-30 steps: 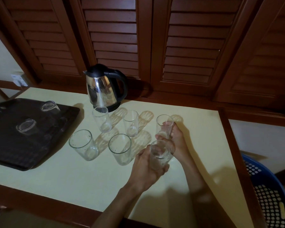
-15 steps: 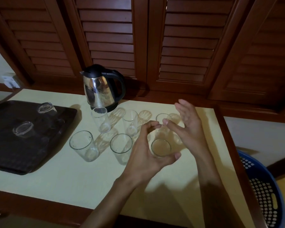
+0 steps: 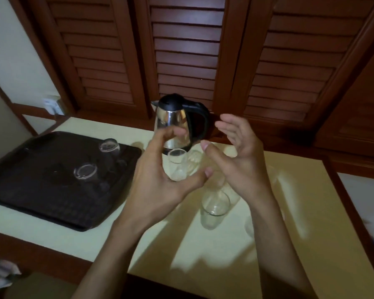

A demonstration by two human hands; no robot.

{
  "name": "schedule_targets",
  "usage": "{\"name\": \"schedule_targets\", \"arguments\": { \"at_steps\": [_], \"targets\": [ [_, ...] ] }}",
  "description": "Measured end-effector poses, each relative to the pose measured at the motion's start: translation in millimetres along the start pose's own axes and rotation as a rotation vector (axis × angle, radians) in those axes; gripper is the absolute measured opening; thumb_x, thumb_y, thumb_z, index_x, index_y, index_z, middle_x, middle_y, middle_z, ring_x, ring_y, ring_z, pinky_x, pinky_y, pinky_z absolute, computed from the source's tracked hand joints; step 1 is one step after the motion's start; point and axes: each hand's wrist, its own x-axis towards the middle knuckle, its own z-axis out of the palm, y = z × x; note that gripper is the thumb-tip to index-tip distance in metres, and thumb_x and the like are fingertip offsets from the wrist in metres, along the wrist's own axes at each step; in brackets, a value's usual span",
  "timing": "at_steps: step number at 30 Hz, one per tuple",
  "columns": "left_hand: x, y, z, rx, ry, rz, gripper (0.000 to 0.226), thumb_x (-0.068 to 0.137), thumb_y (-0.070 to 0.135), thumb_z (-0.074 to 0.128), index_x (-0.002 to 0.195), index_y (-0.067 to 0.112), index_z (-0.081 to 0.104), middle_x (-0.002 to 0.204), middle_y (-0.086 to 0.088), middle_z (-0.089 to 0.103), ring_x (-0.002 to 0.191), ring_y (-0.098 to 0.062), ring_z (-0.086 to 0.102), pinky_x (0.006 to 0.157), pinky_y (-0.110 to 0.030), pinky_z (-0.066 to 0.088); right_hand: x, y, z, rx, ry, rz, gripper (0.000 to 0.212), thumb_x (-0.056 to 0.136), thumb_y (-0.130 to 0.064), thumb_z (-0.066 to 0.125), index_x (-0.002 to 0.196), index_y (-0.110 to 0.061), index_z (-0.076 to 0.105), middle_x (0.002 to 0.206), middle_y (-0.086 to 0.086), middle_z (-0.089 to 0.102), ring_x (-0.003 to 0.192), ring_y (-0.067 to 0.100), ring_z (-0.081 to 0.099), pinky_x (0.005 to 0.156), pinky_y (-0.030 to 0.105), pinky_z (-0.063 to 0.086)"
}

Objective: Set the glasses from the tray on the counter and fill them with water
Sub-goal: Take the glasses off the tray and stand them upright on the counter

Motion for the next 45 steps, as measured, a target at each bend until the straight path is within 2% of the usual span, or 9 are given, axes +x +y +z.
{"name": "schedule_targets", "arguments": {
  "at_steps": [4, 7, 12, 20, 24, 28, 35, 39, 45],
  "targets": [
    [10, -30, -62, 0.074, 0.092, -0.058, 0.068, 0.074, 0.039, 0.09, 0.129, 0.026, 0.052, 0.126, 0.021, 0.059, 0.093, -0.004, 0.057, 0.086, -0.014, 0.048, 7, -8, 73, -0.032, -0.092, 0.022, 0.053, 0.085, -0.027, 0.081, 0.132, -0.024, 0.057, 0.129, -0.007, 0.063, 0.126, 0.005, 0.057, 0.107, 0.029, 0.046],
    [12, -60, -102, 0.115, 0.13, -0.11, 0.08, 0.072, 0.042, 0.09, 0.135, 0.029, 0.043, 0.13, 0.021, 0.056, 0.12, 0.003, 0.055, 0.099, -0.02, 0.045, 14, -7, 123, -0.081, -0.137, 0.046, 0.048, 0.087, -0.025, 0.078, 0.13, -0.021, 0.058, 0.127, -0.006, 0.063, 0.123, 0.004, 0.057, 0.106, 0.033, 0.047],
    [20, -121, -144, 0.326, 0.141, -0.217, 0.08, 0.076, 0.045, 0.084, 0.139, 0.03, 0.036, 0.133, 0.005, 0.056, 0.125, -0.022, 0.053, 0.106, -0.048, 0.047, 29, 2, 198, -0.184, -0.199, 0.104, 0.043, 0.089, -0.022, 0.075, 0.128, -0.024, 0.057, 0.121, -0.006, 0.061, 0.118, 0.011, 0.058, 0.102, 0.036, 0.05],
    [18, -198, -153, 0.665, -0.132, -0.335, 0.086, 0.083, 0.041, 0.073, 0.151, 0.012, 0.029, 0.14, -0.008, 0.05, 0.131, -0.03, 0.047, 0.108, -0.042, 0.04, 49, 34, 286, -0.486, -0.371, 0.234, 0.051, 0.097, -0.028, 0.065, 0.145, -0.022, 0.047, 0.142, 0.005, 0.046, 0.133, 0.023, 0.045, 0.102, 0.027, 0.037],
    [31, -211, -174, 0.808, -0.258, -0.304, 0.068, 0.092, 0.04, 0.062, 0.149, 0.015, 0.034, 0.147, -0.008, 0.045, 0.137, -0.028, 0.042, 0.111, -0.041, 0.036, 57, 40, 302, -0.499, -0.394, 0.244, 0.041, 0.1, -0.029, 0.06, 0.139, -0.018, 0.053, 0.128, 0.008, 0.06, 0.119, 0.025, 0.056, 0.088, 0.022, 0.037],
    [58, -212, -199, 0.953, -0.506, -0.424, 0.061, 0.098, 0.046, 0.053, 0.151, 0.02, 0.036, 0.152, -0.007, 0.042, 0.14, -0.03, 0.042, 0.114, -0.046, 0.035, 70, 30, 312, -0.605, -0.49, 0.273, 0.04, 0.093, -0.026, 0.067, 0.127, -0.017, 0.047, 0.109, 0.003, 0.05, 0.101, 0.027, 0.056, 0.077, 0.029, 0.039],
    [102, -200, -216, 1.182, -0.829, -0.557, 0.047, 0.096, 0.046, 0.064, 0.136, 0.024, 0.057, 0.13, -0.003, 0.065, 0.122, -0.027, 0.063, 0.084, -0.036, 0.041, 94, 23, 341, -0.871, -0.575, 0.31, 0.052, 0.092, -0.051, 0.064, 0.126, -0.015, 0.048, 0.124, 0.01, 0.058, 0.112, 0.032, 0.057, 0.078, 0.036, 0.042],
    [108, -201, -208, 1.219, -0.862, -0.567, 0.042, 0.095, 0.04, 0.069, 0.131, 0.02, 0.062, 0.125, -0.002, 0.067, 0.12, -0.025, 0.065, 0.086, -0.035, 0.048, 92, 24, 359, -0.999, -0.562, 0.274, 0.034, 0.099, -0.035, 0.058, 0.123, -0.011, 0.055, 0.123, 0.013, 0.061, 0.111, 0.034, 0.058, 0.076, 0.035, 0.04],
    [95, -209, -205, 1.164, -0.698, -0.47, 0.034, 0.103, 0.026, 0.057, 0.137, 0.024, 0.056, 0.125, -0.007, 0.068, 0.117, -0.029, 0.066, 0.092, -0.041, 0.058, 79, 31, 374, -1.076, -0.462, 0.136, 0.027, 0.1, -0.014, 0.051, 0.125, -0.008, 0.059, 0.123, 0.017, 0.063, 0.114, 0.036, 0.06, 0.088, 0.042, 0.049]
  ]
}}
